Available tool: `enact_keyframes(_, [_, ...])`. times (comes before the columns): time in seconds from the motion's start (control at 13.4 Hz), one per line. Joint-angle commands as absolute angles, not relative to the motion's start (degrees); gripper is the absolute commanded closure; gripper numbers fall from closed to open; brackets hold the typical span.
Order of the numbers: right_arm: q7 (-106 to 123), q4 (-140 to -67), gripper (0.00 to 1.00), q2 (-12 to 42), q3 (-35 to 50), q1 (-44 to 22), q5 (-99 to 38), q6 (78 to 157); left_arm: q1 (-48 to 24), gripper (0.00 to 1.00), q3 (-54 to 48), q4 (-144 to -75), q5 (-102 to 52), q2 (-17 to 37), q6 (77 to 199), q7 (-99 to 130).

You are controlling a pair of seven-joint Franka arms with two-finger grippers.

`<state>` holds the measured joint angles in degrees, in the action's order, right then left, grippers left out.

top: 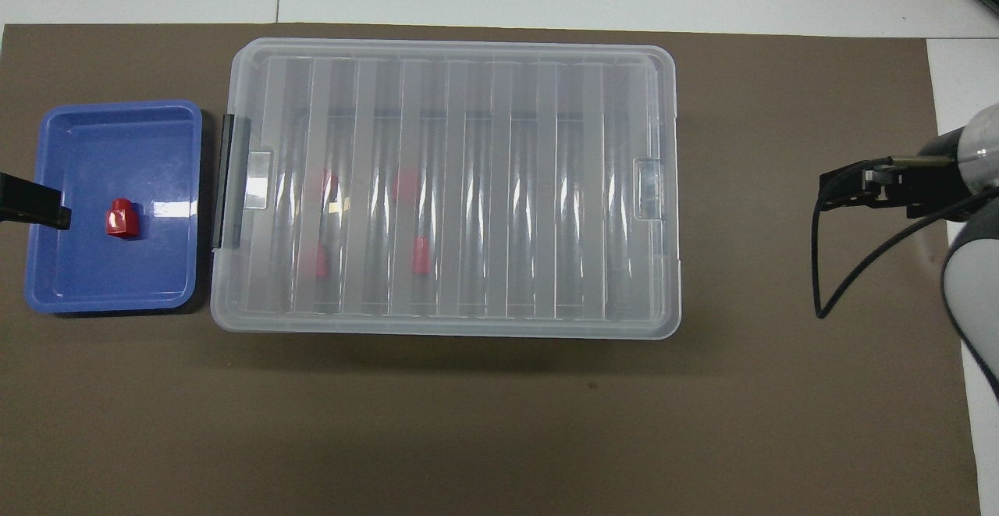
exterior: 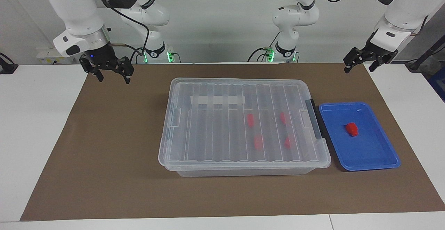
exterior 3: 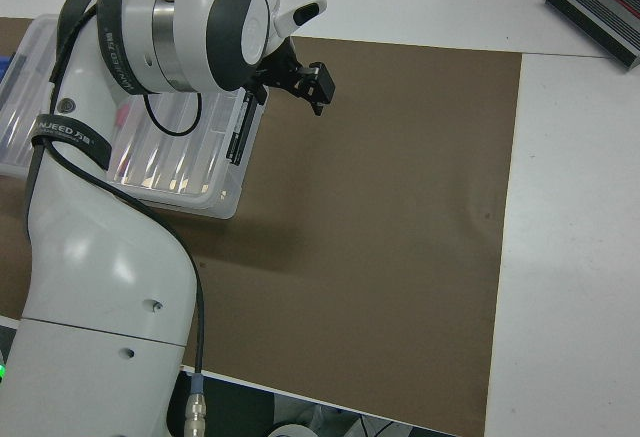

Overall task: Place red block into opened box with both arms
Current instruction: 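Move the right gripper onto the edge of the clear lid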

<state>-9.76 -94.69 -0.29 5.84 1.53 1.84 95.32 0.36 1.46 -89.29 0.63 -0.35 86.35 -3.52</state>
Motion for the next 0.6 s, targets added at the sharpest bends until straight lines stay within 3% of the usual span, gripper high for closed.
enact_keyframes(0.0, [-14.0, -98.9, 0.01, -1.3, 6.2, -0.7, 1.8, 99.5, 0.3, 0.00, 1.6, -90.7, 1.1, -1.7, 86.8, -2.9])
enact_keyframes(0.52, [-21.1, -106.5, 0.01, 0.8, 6.2, -7.3, 1.8, 113.2, 0.3, 0.00, 1.6, -90.7, 1.1, -1.7, 86.8, -2.9])
